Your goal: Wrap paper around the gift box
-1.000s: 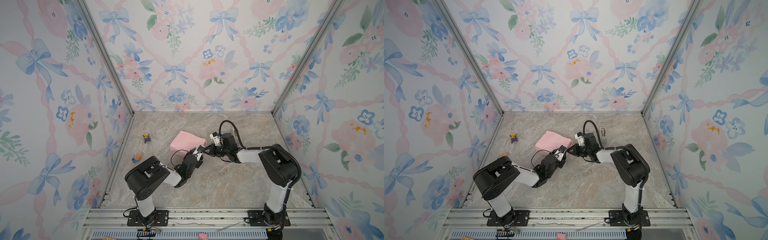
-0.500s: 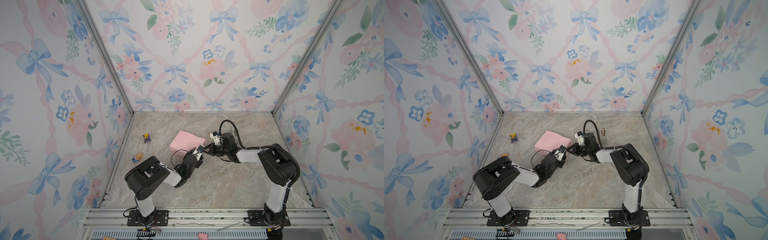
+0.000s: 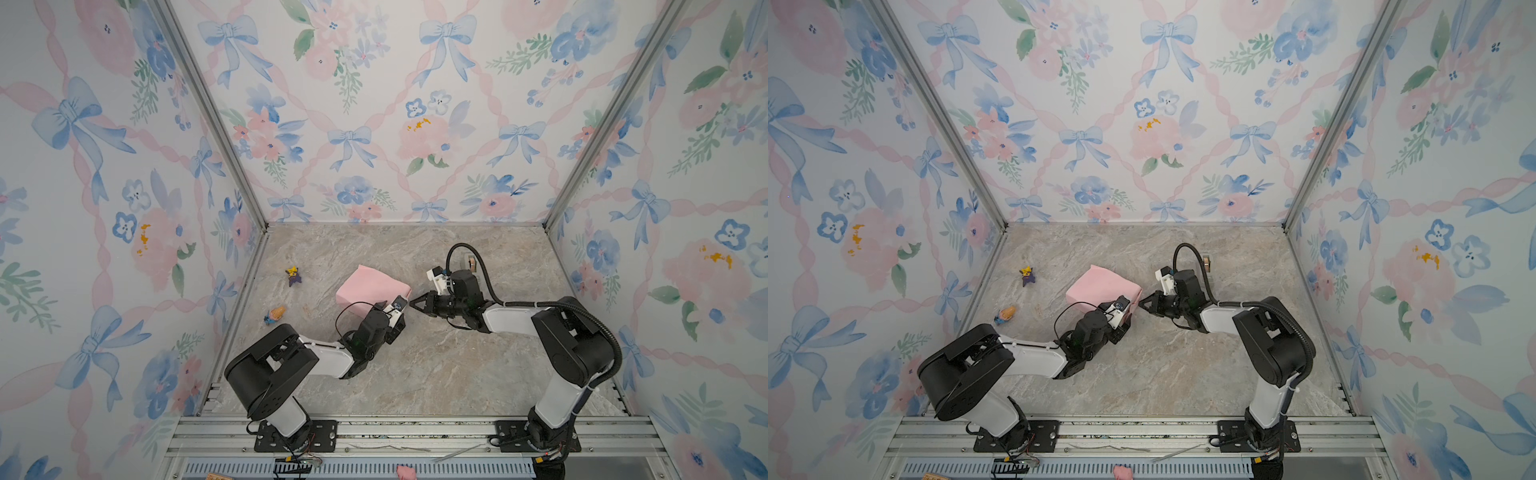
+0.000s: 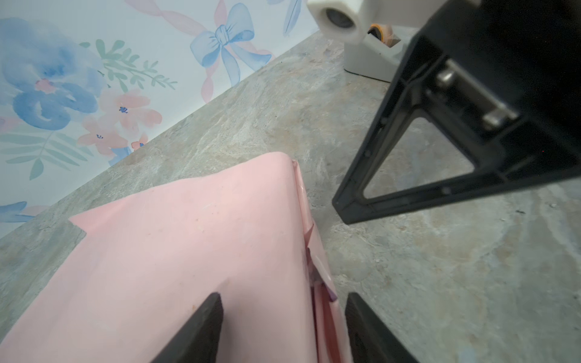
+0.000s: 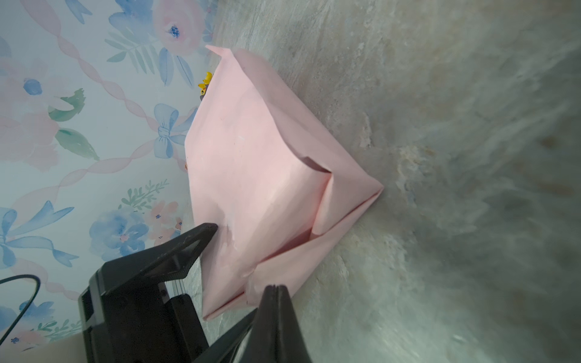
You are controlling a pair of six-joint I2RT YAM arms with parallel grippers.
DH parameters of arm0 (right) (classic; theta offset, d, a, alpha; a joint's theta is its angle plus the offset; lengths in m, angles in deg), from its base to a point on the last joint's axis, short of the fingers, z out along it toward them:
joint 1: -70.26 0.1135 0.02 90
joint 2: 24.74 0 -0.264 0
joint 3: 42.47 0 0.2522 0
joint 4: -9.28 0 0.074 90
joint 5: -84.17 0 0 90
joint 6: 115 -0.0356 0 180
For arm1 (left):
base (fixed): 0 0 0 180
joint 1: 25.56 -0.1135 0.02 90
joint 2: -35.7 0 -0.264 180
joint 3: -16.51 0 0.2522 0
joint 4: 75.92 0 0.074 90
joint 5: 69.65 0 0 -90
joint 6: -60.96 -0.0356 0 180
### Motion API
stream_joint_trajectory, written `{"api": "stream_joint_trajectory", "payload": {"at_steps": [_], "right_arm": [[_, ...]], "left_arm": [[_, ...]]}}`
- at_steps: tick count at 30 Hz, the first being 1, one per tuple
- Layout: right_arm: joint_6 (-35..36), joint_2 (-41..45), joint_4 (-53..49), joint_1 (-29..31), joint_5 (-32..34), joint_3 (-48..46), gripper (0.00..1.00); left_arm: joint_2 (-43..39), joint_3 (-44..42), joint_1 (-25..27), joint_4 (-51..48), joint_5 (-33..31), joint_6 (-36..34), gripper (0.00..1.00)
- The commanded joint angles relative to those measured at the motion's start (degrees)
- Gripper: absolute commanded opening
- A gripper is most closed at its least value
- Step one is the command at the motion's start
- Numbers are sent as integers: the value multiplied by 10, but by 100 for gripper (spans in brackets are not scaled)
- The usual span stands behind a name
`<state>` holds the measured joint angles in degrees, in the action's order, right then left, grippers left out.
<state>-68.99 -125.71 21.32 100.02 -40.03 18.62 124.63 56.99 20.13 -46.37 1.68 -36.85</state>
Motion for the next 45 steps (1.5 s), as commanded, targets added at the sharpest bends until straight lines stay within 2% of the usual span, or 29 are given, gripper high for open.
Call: {"api": "stream_joint_trajectory", "payload": {"at_steps": [1,4,8,11,14,16,19,22,25,29,32,39,45], "right_arm": [[29,34,-46,-8,16,-12,14],[50,56,-88,-8,25,-1,30],[79,82,-162,-8,41,29,36],[123,82,-234,-8,50,69,41],[164,66,-310,-6,58,131,49],[201,33,-372,-4,65,188,56],[239,-21,-429,-4,67,273,60],[263,-90,-479,-3,48,363,61],[279,-151,-521,1,39,439,61],[280,-207,-551,1,12,506,61],[280,-224,-563,2,-8,522,61],[261,-196,-547,3,-53,459,58],[228,-145,-519,8,-65,380,56]], "left_arm": [[-49,-4,-6,-36,17,14,66],[-96,-4,-17,-60,20,39,67],[-162,-7,-45,-102,24,100,68],[-216,-5,-68,-165,29,174,67],[-260,5,-90,-265,23,279,69],[-283,17,-107,-346,22,357,71],[-308,20,-133,-422,36,457,72],[-326,-1,-160,-422,82,537,72],[-339,-25,-179,-393,112,587,71],[-340,-56,-204,-326,156,629,70],[-321,-63,-225,-292,188,644,70],[-252,-53,-253,-228,246,641,70],[-180,-22,-263,-194,287,621,68]]}}
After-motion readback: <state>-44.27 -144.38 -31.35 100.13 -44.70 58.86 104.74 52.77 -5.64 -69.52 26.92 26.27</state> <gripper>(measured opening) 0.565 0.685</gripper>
